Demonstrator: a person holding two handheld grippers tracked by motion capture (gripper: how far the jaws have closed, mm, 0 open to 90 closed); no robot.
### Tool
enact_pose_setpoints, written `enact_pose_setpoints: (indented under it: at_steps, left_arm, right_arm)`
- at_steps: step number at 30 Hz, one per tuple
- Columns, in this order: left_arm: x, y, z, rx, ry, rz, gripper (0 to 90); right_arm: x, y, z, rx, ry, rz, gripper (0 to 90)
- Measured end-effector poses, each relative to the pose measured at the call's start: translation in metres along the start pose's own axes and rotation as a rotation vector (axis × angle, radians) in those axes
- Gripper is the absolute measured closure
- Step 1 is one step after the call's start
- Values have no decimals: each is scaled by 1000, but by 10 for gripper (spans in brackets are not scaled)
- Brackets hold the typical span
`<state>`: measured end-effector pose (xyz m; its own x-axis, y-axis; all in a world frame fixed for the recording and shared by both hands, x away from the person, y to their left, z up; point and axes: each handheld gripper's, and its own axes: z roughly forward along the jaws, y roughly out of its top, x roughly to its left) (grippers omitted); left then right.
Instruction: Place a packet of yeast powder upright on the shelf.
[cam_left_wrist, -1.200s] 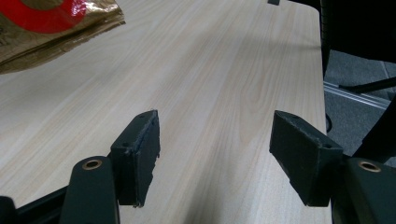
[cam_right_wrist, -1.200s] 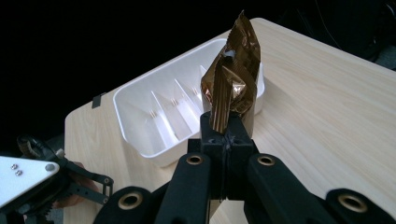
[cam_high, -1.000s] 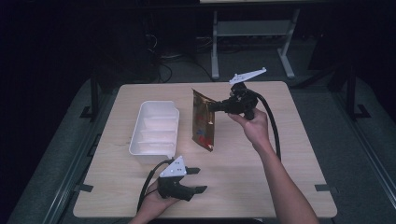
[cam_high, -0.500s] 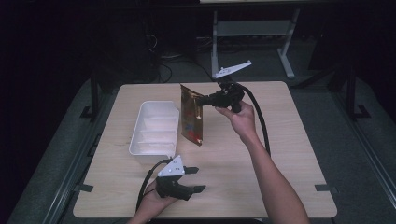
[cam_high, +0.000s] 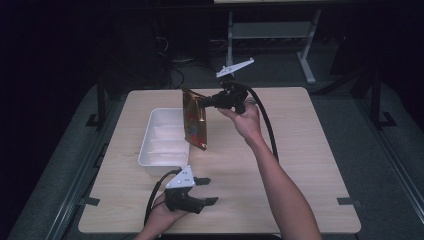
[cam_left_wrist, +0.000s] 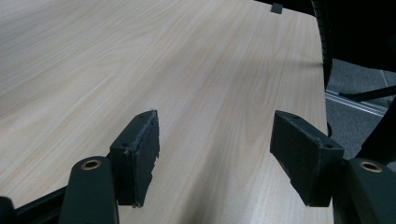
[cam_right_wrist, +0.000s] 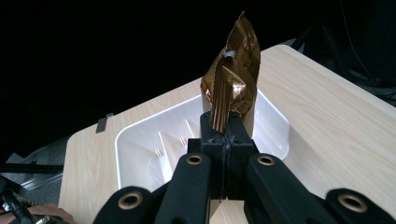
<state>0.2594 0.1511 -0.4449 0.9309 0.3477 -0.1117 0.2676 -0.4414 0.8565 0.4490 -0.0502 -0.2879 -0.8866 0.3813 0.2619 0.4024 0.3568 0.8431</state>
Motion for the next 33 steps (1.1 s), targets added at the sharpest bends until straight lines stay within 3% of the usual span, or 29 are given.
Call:
enact_pose_setpoints:
  at_steps: [19,33]
  left_arm:
    - [1,-1,-2,-6,-2,-6,318]
    - [1,-1,-3,-6,-6,0,315]
  right_arm:
    - [-6,25,27,3,16,-25,891]
    - [-11,37,67,16,33,-56,889]
